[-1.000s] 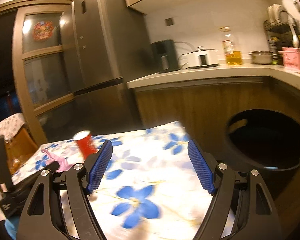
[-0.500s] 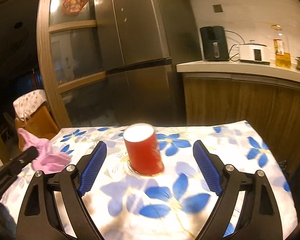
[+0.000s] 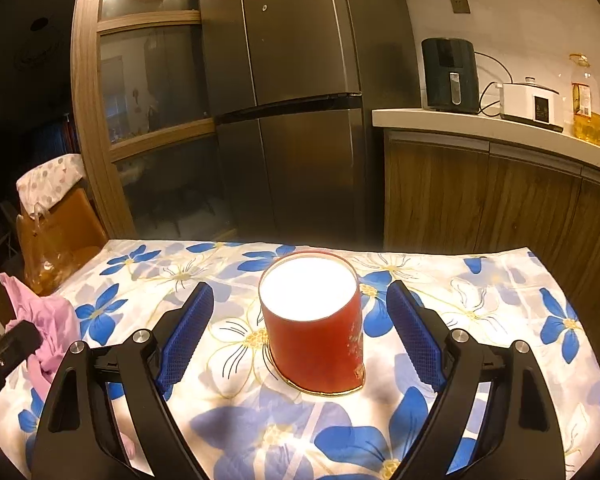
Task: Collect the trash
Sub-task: 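Grasp the pink glove with the left tool while the right tool grasps the red cup, then lift the pink glove and red cup and carry both over the bin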
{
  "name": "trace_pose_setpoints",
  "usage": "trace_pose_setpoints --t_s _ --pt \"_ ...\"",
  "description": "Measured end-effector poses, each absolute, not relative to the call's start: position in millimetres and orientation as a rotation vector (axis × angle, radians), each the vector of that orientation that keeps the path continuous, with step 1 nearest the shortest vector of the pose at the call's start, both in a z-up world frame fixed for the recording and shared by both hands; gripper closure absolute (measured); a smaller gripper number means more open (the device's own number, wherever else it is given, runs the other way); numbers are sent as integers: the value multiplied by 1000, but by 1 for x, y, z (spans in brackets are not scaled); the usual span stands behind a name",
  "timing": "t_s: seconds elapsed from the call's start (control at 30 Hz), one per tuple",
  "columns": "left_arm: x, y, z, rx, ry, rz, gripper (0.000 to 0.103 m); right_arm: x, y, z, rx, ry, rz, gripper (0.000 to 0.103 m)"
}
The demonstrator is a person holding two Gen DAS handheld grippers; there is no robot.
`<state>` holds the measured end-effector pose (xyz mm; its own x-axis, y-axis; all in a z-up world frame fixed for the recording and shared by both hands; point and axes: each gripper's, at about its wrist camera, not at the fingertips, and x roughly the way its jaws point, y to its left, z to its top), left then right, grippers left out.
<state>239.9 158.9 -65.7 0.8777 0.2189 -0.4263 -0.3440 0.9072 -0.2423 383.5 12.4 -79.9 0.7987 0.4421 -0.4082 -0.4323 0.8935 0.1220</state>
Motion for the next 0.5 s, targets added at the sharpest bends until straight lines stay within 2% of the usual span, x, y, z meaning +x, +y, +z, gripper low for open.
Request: trace_pose_setpoints --t_s 0.13,0.27,0.5 --pt "240 159 -67 -320 408 303 99 387 16 -83 10 457 481 29" --pt "242 159 -69 -318 417 304 99 388 16 -84 9 461 490 48" --pt "243 159 -70 -318 423 306 99 385 11 -83 23 461 497 49"
